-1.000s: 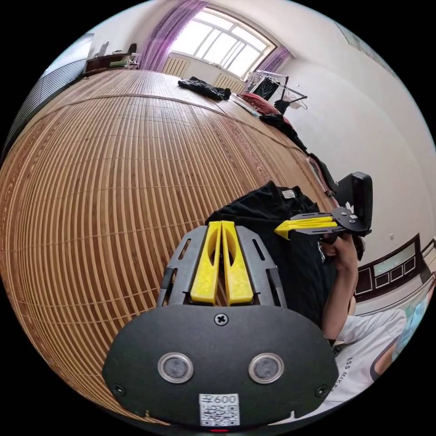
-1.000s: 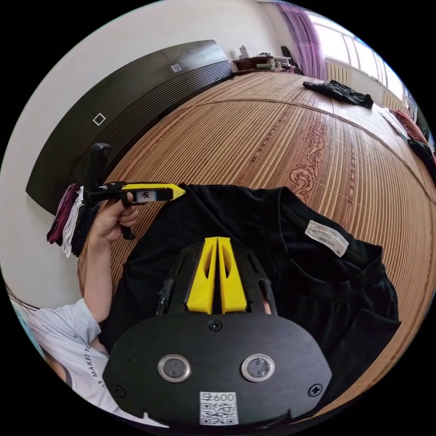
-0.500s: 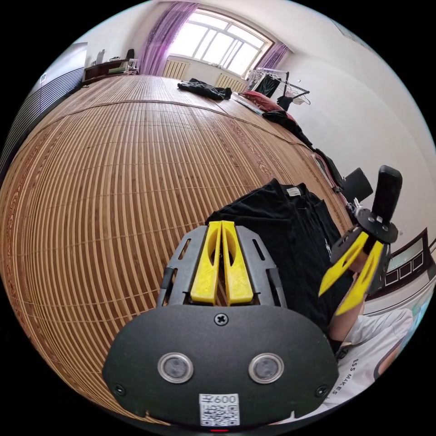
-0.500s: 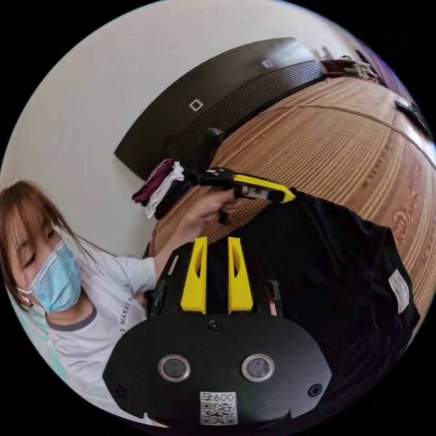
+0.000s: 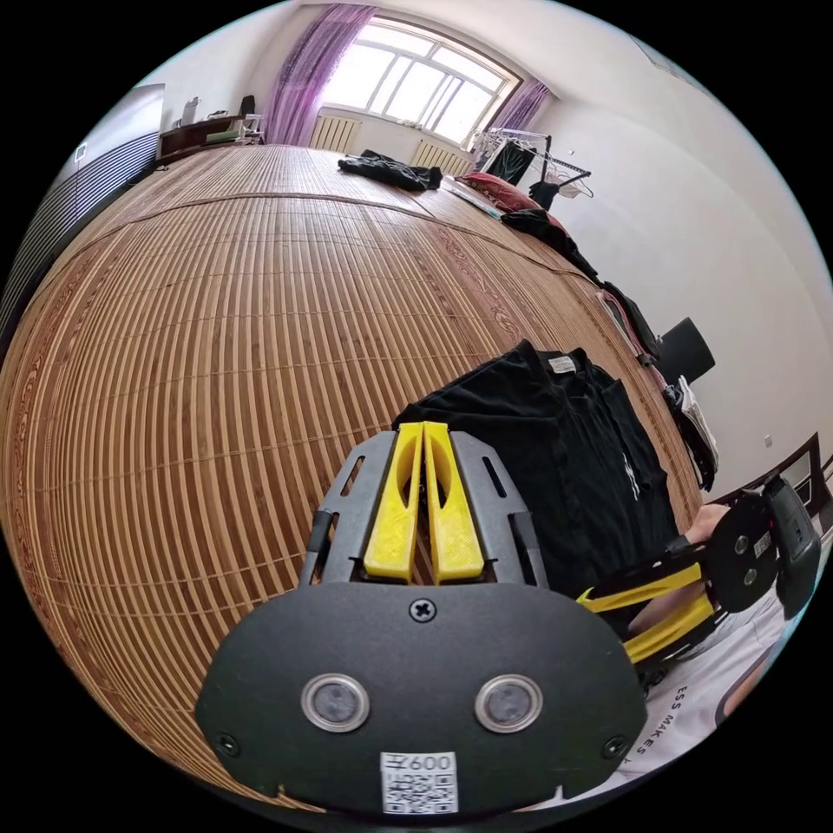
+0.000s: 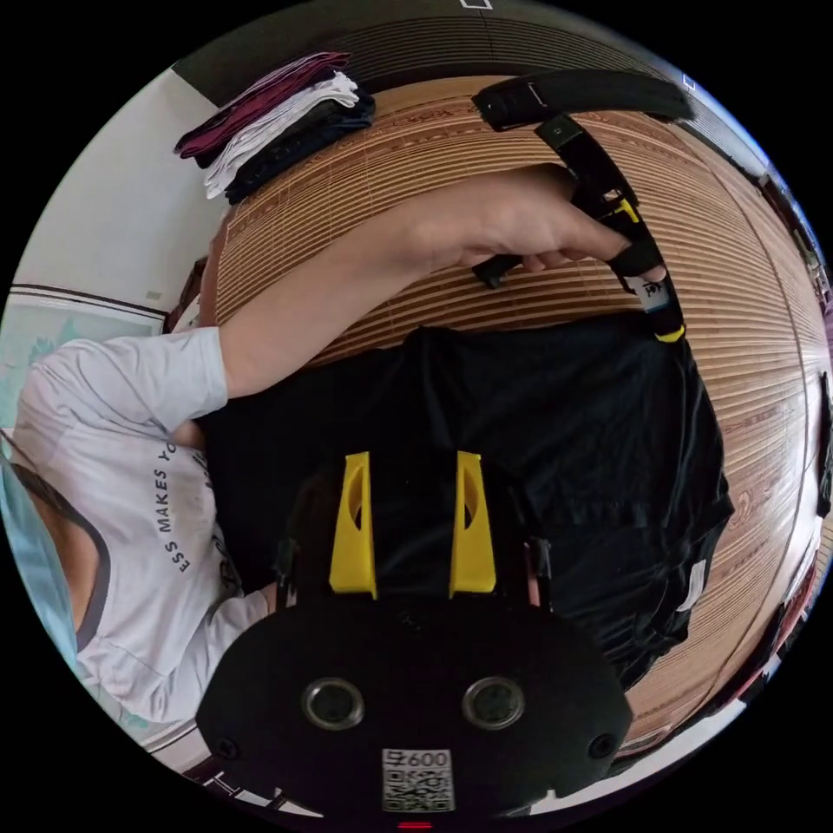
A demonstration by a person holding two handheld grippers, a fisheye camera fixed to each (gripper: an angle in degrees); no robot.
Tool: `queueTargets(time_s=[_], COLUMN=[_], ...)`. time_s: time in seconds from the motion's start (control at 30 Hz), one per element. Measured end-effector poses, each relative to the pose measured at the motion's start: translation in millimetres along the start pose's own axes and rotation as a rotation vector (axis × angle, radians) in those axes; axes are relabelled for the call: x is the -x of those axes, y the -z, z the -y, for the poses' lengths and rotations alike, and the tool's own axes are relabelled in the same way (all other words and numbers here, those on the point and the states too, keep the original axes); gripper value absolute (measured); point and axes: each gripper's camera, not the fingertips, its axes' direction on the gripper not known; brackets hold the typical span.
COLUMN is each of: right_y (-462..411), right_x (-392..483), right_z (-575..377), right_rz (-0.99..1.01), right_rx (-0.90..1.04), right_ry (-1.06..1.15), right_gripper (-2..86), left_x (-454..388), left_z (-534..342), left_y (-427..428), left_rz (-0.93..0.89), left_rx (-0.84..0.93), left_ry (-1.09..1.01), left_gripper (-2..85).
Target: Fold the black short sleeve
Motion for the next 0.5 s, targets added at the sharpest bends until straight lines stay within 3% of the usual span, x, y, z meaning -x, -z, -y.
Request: queueTargets(time_s=[0.17,0.5], right_y=[-65.1,-139.4], right_x=[8.4,-19.1], right_z=[-12.9,-25.7], right_rz=[-0.251,-0.304], right_rx=[0.096,0.107], right_ry=[0.005,0.017], right_gripper=[7.3,4.7], left_x=[-4.8,-7.0], left_z=[1.3,2.7], left_y=[-1.3,-3.3], left_rz=[0.008,0.002], left_rx=[0.001,0.0], left_ry=[-0.007,-0.007], left_gripper=[0.1,0.1])
